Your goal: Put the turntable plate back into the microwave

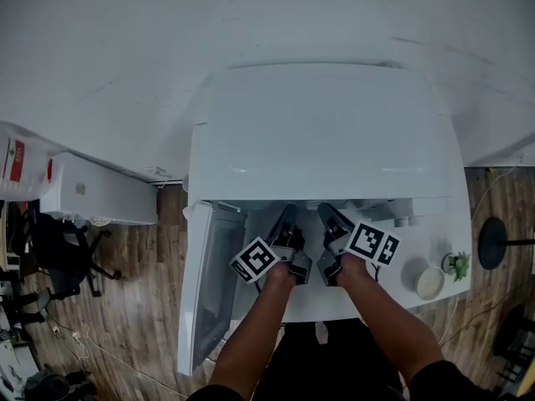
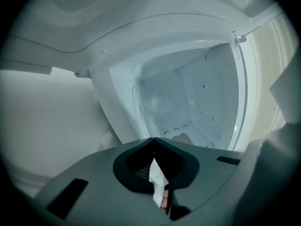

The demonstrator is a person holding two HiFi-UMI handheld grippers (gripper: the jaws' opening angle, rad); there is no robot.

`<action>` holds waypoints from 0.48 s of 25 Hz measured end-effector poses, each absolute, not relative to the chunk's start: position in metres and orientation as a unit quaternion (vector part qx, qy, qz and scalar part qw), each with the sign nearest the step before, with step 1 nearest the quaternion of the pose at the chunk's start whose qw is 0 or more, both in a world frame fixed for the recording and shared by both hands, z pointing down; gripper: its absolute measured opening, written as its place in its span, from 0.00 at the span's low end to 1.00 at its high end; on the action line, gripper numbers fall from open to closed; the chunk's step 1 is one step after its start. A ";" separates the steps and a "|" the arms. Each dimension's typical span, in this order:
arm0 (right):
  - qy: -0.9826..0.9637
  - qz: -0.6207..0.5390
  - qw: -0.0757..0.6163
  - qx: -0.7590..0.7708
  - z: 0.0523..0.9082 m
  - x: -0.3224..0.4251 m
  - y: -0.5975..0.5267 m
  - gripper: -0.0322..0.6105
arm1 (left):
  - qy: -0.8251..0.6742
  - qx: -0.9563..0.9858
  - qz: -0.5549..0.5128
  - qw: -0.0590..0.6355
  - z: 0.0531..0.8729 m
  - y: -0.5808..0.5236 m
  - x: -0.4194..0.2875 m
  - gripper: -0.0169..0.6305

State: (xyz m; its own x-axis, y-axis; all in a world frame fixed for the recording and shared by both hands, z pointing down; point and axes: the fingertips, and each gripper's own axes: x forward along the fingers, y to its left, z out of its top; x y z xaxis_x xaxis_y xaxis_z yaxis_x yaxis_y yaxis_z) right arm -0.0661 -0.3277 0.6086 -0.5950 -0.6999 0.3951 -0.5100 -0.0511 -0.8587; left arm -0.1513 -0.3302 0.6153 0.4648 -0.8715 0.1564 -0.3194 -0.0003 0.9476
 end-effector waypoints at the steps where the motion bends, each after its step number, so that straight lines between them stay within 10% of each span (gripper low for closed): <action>1: 0.696 -0.560 0.078 -0.442 0.606 -0.065 -0.325 0.13 | -0.450 0.664 -0.252 0.541 0.615 -0.330 -0.150 0.06; 12: 0.853 -0.290 -0.042 -0.432 0.545 -0.064 -0.289 0.08 | -0.488 0.745 -0.161 0.425 0.579 -0.291 -0.154 0.06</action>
State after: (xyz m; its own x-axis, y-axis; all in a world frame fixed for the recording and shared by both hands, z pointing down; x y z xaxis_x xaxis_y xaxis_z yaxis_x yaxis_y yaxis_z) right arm -0.0644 -0.2891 0.5446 -0.6230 -0.7125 0.3228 -0.7617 0.4585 -0.4578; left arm -0.1542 -0.2910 0.5786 0.4716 -0.8642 0.1756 -0.5913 -0.1621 0.7900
